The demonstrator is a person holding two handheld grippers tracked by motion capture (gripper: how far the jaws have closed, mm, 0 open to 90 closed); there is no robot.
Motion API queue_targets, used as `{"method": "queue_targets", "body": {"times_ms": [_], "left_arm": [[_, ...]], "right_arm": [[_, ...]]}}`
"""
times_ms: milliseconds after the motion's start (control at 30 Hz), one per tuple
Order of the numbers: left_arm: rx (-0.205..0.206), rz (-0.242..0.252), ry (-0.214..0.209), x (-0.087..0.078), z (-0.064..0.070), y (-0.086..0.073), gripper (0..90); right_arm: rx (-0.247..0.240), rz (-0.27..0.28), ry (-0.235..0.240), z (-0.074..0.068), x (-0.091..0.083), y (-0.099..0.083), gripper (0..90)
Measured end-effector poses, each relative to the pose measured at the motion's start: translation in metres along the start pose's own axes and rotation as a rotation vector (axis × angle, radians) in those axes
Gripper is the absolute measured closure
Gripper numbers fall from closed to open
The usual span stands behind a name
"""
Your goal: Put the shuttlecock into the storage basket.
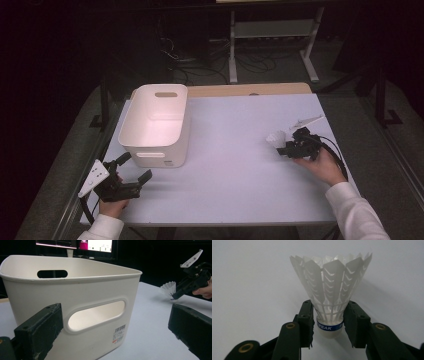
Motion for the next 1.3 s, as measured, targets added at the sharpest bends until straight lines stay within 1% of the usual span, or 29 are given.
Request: {"method": "queue_targets", "body": {"times_ms": [167, 300, 400, 567, 667, 800, 900, 1033, 1067, 1167, 1300], "left_arm": [[0.001, 0.000, -0.002, 0.000, 0.000, 0.000, 0.0], [-0.001, 0.003, -0.003, 0.000, 0.000, 0.000, 0.0], [-0.001, 0.000, -0.002, 0.000, 0.001, 0.000, 0.0], [-0.001, 0.000, -0.002, 0.000, 0.001, 0.000, 0.0], [-0.001, 0.001, -0.003, 0.000, 0.001, 0.000, 0.0], [-0.001, 0.001, -0.004, 0.000, 0.001, 0.001, 0.0], [-0.001, 0.001, -0.004, 0.000, 0.001, 0.001, 0.0], [-0.002, 0.001, -0.004, 0.000, 0.001, 0.001, 0.0], [-0.002, 0.002, -0.005, 0.000, 0.001, 0.001, 0.0], [0.001, 0.000, -0.005, 0.000, 0.001, 0.001, 0.0], [0.001, -0.001, -0.005, 0.000, 0.001, 0.001, 0.0]], "right_arm": [[0.004, 0.019, -0.003, -0.001, -0.008, 0.008, 59.5], [0.004, 0.020, -0.004, -0.004, -0.011, 0.011, 59.5], [-0.012, 0.019, -0.007, -0.006, -0.014, 0.015, 59.4], [-0.019, 0.033, 0.000, -0.013, -0.018, 0.024, 59.2], [-0.026, 0.029, 0.001, -0.014, -0.018, 0.026, 59.2], [-0.037, 0.035, -0.007, -0.018, -0.020, 0.031, 59.2], [-0.036, 0.044, -0.003, -0.020, -0.022, 0.036, 59.2], [-0.041, 0.054, -0.010, -0.022, -0.025, 0.041, 59.2], [-0.043, 0.056, -0.004, -0.024, -0.026, 0.042, 59.2], [-0.046, 0.055, -0.009, -0.025, -0.027, 0.044, 59.2], [-0.048, 0.075, -0.005, -0.028, -0.031, 0.049, 59.1]]}}
Point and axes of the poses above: each handheld gripper's, and its own axes: x roughly forward along the jaws, y roughly out of its top, z roughly to its right, the point moved 9 cm from there along x, roughly forward along the jaws, and after that the axes turned 7 degrees about y, right-handed, at the moved point
